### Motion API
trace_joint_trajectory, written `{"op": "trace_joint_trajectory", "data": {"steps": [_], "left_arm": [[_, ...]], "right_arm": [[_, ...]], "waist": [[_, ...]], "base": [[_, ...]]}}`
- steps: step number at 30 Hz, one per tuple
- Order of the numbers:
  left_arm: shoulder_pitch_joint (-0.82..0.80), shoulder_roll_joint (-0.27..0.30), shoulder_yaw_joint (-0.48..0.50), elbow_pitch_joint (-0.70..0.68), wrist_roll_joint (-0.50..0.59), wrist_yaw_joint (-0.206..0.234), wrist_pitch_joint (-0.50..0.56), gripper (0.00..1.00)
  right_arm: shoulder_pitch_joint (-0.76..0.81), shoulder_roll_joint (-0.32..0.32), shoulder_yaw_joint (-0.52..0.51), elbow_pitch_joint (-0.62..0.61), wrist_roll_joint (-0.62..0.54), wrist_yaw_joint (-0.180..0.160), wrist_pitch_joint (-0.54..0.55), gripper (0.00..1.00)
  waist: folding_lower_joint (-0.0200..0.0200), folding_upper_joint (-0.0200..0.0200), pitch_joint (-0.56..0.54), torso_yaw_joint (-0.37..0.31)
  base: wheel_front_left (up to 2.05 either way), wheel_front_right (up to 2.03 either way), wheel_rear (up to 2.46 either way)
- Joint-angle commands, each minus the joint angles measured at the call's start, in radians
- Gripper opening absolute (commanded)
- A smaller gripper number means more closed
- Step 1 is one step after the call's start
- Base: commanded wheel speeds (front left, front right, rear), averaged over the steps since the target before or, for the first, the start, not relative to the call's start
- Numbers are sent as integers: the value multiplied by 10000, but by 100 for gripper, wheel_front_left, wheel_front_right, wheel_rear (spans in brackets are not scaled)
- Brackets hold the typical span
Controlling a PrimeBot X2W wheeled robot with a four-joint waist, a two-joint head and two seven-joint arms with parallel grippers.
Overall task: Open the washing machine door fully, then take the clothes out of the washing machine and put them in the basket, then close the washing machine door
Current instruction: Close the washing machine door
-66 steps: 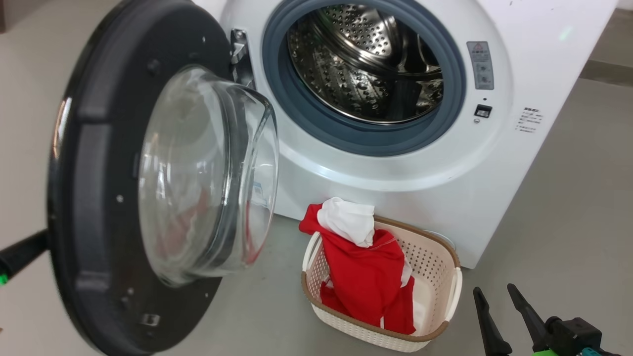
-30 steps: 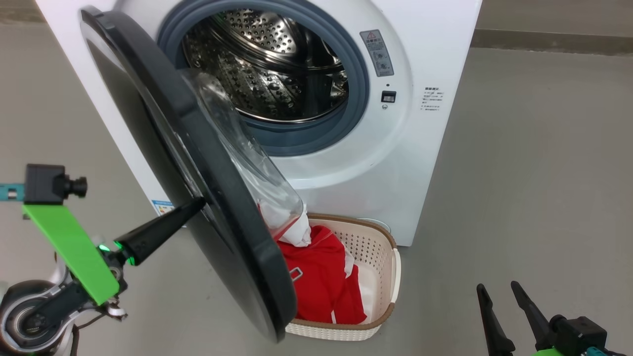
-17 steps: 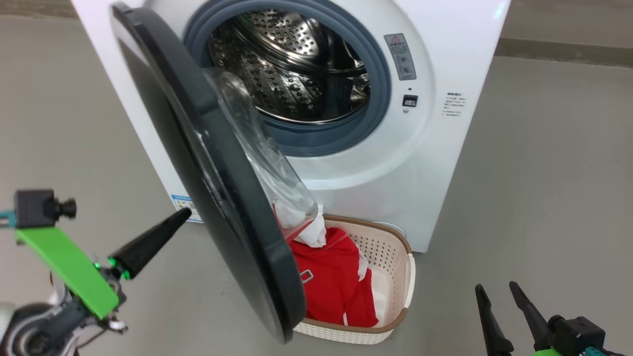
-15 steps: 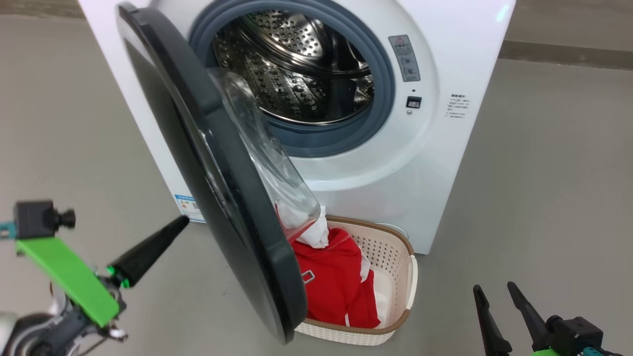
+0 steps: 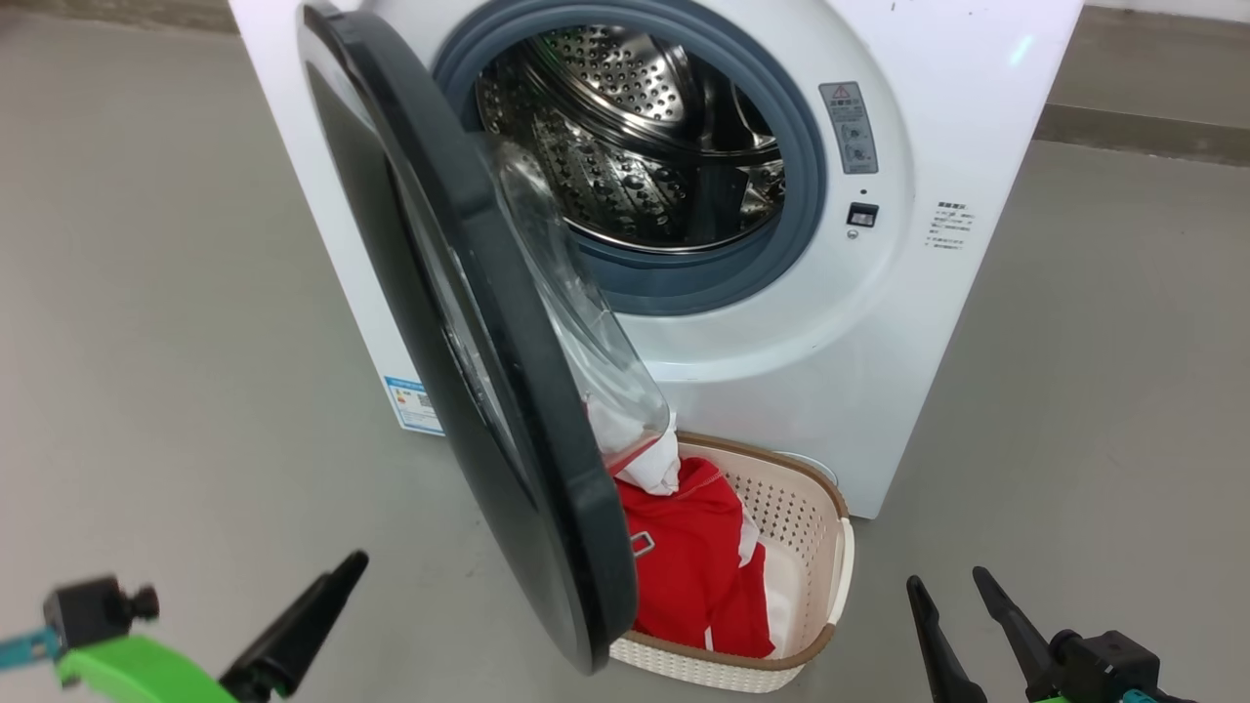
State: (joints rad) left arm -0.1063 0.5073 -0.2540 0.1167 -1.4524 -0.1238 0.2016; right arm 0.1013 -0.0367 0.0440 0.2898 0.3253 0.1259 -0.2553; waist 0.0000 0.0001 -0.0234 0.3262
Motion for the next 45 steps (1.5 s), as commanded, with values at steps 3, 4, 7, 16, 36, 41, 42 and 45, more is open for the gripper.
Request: {"op": "trace_joint_trajectory", "data": {"steps": [3, 4, 7, 16, 36, 41, 42, 45], "left_arm": [[34, 133, 239, 16, -51, -69, -584, 100], [148, 79, 170, 100, -38, -69, -795, 100], [485, -32, -321, 580, 374, -69, -1717, 100], [624, -143, -1493, 2135, 1389, -69, -4091, 100], [1439, -3061, 3147, 1894, 10572, -69, -4632, 100], [1927, -3968, 3948, 1182, 12270, -69, -4633, 100], [2000, -4055, 3986, 1114, 12465, -69, -4633, 100], [2113, -4211, 4063, 1079, 12644, -69, -4633, 100]], "right_arm": [[-399, -135, 301, -164, 125, 48, -65, 100], [-423, -135, 314, -153, 127, 48, -65, 100], [-498, -135, 378, -117, 127, 48, -65, 100], [-660, -135, 522, -31, 130, 48, -65, 100], [-856, -135, 463, -43, 97, 48, -65, 100], [-900, -135, 459, -112, 112, 48, -65, 100], [-902, -135, 452, -124, 112, 48, -65, 100], [-896, -135, 431, -135, 104, 48, -65, 100]], "waist": [[0, -1, -10, 78], [0, -1, -13, 99], [0, -1, -36, 164], [0, -1, -67, 162], [0, -1, -154, 229], [0, -1, -175, 216], [0, -1, -175, 221], [0, -1, -173, 240]], "base": [[0, 0, 0], [0, 0, 0], [0, 0, 0], [0, 0, 0], [0, 0, 0], [0, 0, 0], [0, 0, 0], [0, 0, 0]]}}
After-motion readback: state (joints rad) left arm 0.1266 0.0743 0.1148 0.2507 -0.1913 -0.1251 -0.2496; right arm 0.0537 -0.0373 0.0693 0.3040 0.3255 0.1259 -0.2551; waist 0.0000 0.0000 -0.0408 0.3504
